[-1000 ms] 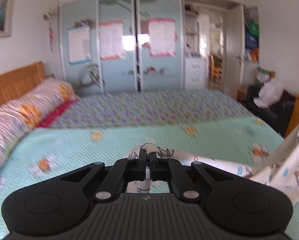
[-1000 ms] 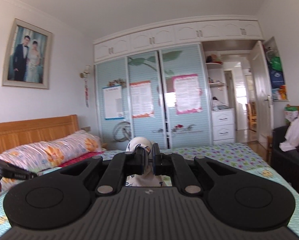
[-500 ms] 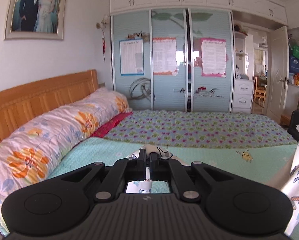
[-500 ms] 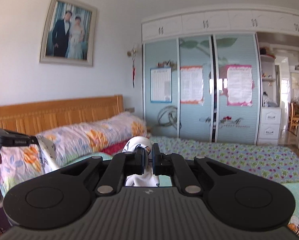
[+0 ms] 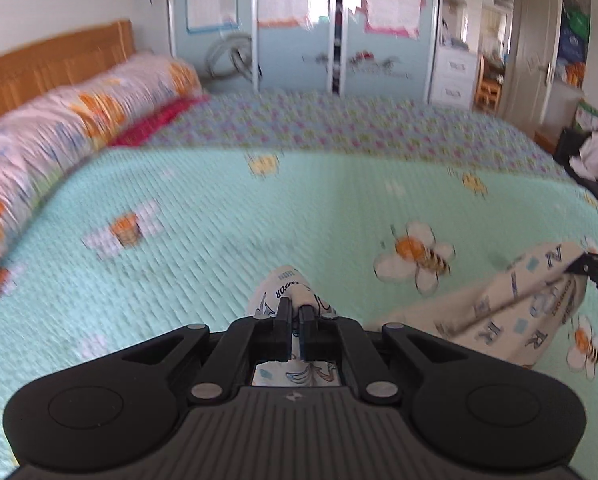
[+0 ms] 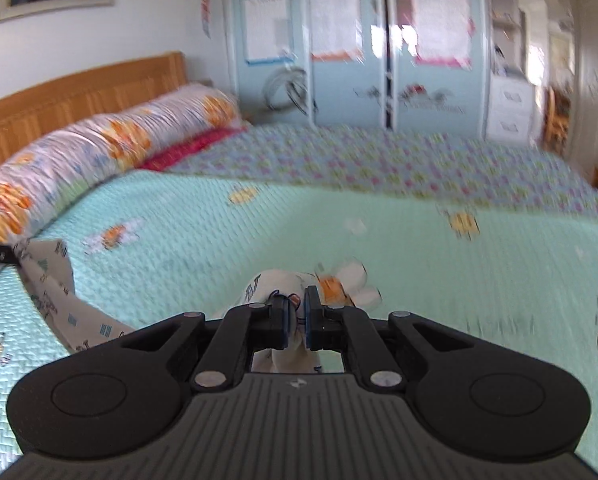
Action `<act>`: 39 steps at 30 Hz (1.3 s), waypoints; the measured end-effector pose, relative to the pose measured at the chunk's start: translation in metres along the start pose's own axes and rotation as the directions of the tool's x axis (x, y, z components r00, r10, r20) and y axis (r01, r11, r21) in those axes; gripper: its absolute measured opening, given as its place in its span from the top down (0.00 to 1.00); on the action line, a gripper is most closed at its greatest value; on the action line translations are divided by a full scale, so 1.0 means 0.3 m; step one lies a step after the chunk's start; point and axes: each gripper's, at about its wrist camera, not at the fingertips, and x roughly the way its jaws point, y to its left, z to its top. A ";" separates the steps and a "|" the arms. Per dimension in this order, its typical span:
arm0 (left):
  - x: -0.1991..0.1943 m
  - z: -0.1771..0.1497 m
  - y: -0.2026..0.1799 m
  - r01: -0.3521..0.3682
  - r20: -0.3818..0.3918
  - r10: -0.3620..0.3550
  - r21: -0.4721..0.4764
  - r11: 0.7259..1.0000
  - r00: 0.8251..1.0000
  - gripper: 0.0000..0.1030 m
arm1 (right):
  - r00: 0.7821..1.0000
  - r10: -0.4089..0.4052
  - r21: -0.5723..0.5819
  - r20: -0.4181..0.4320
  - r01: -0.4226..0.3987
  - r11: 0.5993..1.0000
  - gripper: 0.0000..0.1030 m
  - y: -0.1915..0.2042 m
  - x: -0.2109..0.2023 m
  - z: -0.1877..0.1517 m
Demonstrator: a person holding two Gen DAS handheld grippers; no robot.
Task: Fold clothes
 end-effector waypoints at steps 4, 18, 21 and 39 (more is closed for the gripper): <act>0.138 -0.092 -0.068 0.005 -0.071 -0.005 0.001 1.000 0.997 0.98 | 0.996 -0.064 0.097 -0.065 0.071 0.993 0.93 -0.089 0.073 -0.100; 0.141 -0.211 -0.064 -0.276 -0.276 0.232 -0.133 0.952 0.933 0.38 | 0.977 -0.056 0.187 -0.207 0.096 0.978 0.46 -0.170 -0.002 -0.262; 0.085 -0.244 -0.060 -0.299 -0.301 0.245 -0.148 0.943 0.922 0.38 | 0.967 -0.075 0.230 -0.243 0.133 0.964 0.45 -0.172 -0.048 -0.277; -0.309 -0.339 -0.202 -0.120 -0.127 0.094 -0.218 0.969 0.987 0.28 | 0.954 0.141 0.132 -0.265 -0.109 0.985 0.31 0.218 -0.307 -0.343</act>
